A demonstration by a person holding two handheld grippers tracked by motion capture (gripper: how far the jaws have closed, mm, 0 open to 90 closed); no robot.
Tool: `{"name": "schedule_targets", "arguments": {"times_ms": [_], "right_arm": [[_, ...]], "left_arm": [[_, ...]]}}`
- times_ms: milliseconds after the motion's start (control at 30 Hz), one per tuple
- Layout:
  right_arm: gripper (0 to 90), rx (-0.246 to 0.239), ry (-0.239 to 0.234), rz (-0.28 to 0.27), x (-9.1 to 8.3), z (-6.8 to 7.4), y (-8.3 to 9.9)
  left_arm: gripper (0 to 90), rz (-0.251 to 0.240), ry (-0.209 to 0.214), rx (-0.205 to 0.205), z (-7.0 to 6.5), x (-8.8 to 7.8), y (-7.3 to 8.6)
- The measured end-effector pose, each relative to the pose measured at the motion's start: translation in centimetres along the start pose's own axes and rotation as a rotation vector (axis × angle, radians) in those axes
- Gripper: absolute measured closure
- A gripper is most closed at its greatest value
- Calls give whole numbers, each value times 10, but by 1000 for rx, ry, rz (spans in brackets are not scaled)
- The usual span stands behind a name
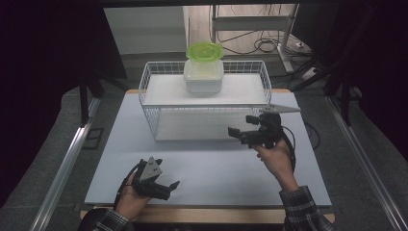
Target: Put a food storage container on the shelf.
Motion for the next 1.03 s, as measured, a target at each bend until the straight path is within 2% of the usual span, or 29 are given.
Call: {"name": "schedule_targets", "arguments": {"times_ms": [100,133,167,200,300,400,433,467,500,533,567,600,633,700,833,1033], "right_arm": [[49,-31,25,17,0,-4,25],[49,-59,44,25,1,-8,40],[49,-69,54,31,2,-9,46],[49,-69,54,31,2,-9,46],[36,-106,91,54,4,-13,65],[34,-109,96,61,4,-13,74],[35,-116,111,72,4,-14,85],[35,-116,111,72,4,-14,85],[36,-120,115,81,5,-15,96],[36,-120,115,81,5,-15,96],[36,-133,135,101,5,-18,109],[36,-133,135,101,5,-18,109],[35,-164,164,127,6,-22,122],[34,-168,175,157,6,-24,133],[35,-160,172,195,8,-26,144],[35,-188,191,231,12,-28,150]], "left_arm": [[29,-1,-1,-6,0,0,0],[28,-5,1,-9,0,0,0],[28,-5,1,-9,0,0,0],[28,-7,2,-10,1,0,0],[27,-18,12,-22,1,-1,0],[26,-24,20,-31,2,-2,0],[26,-24,23,-34,3,-2,1],[26,-26,25,-41,3,-1,1],[25,-25,24,-43,4,-1,2],[25,-21,23,-42,4,-1,2],[25,-19,21,-44,5,-1,3],[25,-19,21,-44,5,-1,3],[25,-18,18,-43,6,-1,3],[25,-17,15,-44,6,-1,4],[25,-7,14,-39,6,0,5],[25,-3,11,-38,6,1,5]]}}
Point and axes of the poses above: each handheld gripper's, and its own axes: x roughly forward along the jaws, y roughly out of its underside, z roughly to its left, the point moved 8 cm from there along x, roughly forward along the jaws, and after that the axes turned 12 degrees about y, right-handed, at the moved point
